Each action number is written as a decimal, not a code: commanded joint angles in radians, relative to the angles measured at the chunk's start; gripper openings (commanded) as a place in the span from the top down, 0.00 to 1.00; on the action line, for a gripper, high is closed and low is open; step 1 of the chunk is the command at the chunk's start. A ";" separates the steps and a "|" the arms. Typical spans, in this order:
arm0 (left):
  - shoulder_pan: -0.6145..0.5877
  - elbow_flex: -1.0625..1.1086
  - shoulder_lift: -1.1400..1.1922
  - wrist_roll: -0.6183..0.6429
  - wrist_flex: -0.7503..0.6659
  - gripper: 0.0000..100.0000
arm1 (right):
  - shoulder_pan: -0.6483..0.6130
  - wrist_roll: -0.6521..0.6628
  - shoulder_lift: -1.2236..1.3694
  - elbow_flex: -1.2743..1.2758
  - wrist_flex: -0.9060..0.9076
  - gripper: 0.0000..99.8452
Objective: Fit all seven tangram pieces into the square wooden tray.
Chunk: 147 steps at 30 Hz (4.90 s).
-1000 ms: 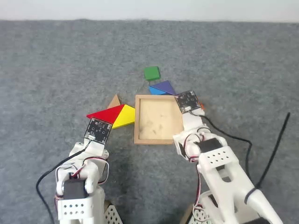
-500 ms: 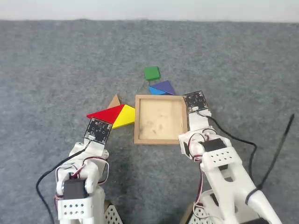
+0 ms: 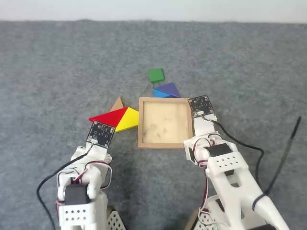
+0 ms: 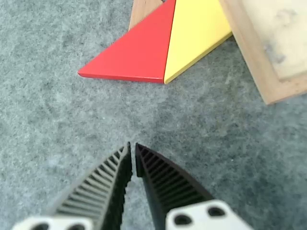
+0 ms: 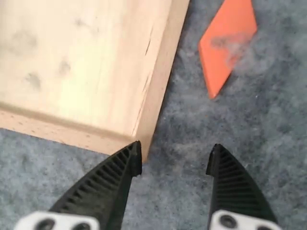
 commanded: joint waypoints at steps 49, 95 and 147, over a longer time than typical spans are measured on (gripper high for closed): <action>0.000 -0.010 -0.021 -0.005 0.005 0.98 | -0.064 -0.213 0.443 -0.396 0.074 0.97; 0.152 -0.661 1.135 0.305 -0.546 0.81 | 0.008 0.097 -0.099 -0.382 0.506 0.80; 0.052 -1.121 1.872 -0.664 -0.374 0.75 | 0.007 -0.012 0.024 -0.295 0.242 0.97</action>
